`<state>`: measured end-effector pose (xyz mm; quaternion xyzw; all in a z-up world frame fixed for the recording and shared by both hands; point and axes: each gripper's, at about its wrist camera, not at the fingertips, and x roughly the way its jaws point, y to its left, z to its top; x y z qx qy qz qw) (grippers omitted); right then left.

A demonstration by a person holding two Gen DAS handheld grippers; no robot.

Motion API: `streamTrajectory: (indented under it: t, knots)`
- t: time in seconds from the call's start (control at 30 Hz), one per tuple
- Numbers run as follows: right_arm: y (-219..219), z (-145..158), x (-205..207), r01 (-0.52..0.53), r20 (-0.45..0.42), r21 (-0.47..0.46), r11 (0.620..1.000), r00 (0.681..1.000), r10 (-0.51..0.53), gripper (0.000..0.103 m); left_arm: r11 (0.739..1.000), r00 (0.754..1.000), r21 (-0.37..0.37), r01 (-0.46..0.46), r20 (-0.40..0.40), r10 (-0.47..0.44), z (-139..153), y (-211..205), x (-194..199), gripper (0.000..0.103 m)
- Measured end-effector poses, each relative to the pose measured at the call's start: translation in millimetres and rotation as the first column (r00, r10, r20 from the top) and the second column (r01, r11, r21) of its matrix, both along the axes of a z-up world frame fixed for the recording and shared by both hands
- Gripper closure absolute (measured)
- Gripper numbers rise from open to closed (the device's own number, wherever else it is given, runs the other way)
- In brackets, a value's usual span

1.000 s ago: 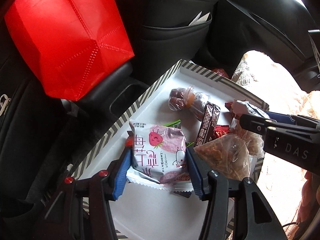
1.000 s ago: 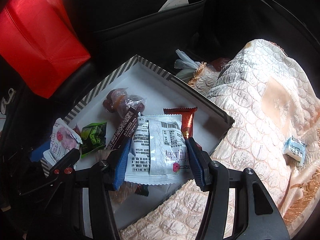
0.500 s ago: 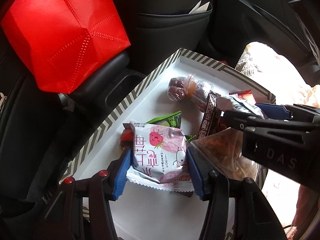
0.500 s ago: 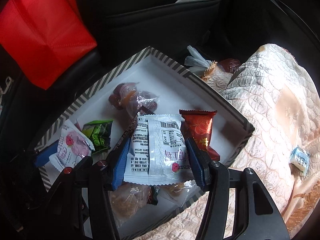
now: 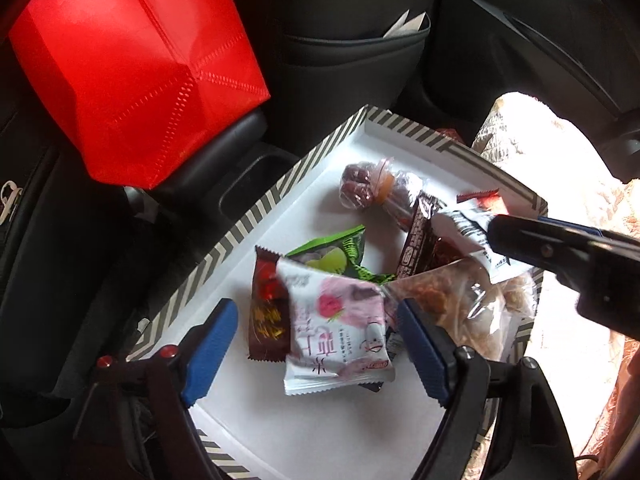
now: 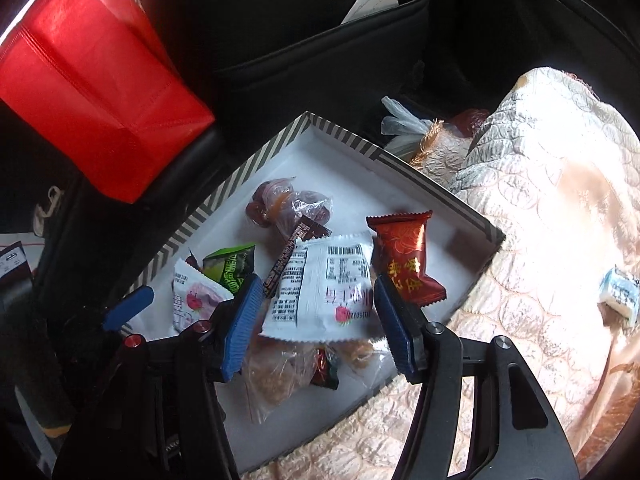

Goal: Organize snacks
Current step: 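Open left tool to drop the pink-print packet while right tool releases the barcode packet, then move both open tools back over the blue packet and green candy on the cloth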

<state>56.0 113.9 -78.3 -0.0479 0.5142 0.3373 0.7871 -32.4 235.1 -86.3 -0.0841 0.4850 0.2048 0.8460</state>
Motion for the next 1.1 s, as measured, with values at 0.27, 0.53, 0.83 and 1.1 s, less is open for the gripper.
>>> streamTrajectory:
  t: [0.27, 0.53, 0.83, 1.1]
  knots:
    - [-50.6, 20.9, 1.6, 0.076, 0.003, 0.057, 0.996, 0.997, -0.076, 0.044, 0.999, 0.999, 0.002, 0.037, 0.03, -0.037, 16.1, -18.0, -1.0, 0.019]
    - [-123.7, 30.9, 20.7, 0.206, 0.003, 0.051, 0.977, 0.979, -0.206, 0.044, 0.995, 0.994, 0.009, 0.098, 0.038, -0.098, 26.8, -46.0, 8.9, 0.015]
    - [-216.3, 37.7, 65.6, 0.371, -0.043, 0.042, 0.928, 0.928, -0.369, 0.044, 0.978, 0.978, 0.01, 0.208, 0.021, -0.208, 31.3, -95.0, 35.0, 0.014]
    - [-282.6, 21.5, 100.4, 0.491, -0.118, 0.035, 0.871, 0.867, -0.484, 0.044, 0.943, 0.943, 0.0, 0.332, -0.009, -0.332, 25.8, -152.1, 70.9, 0.014]
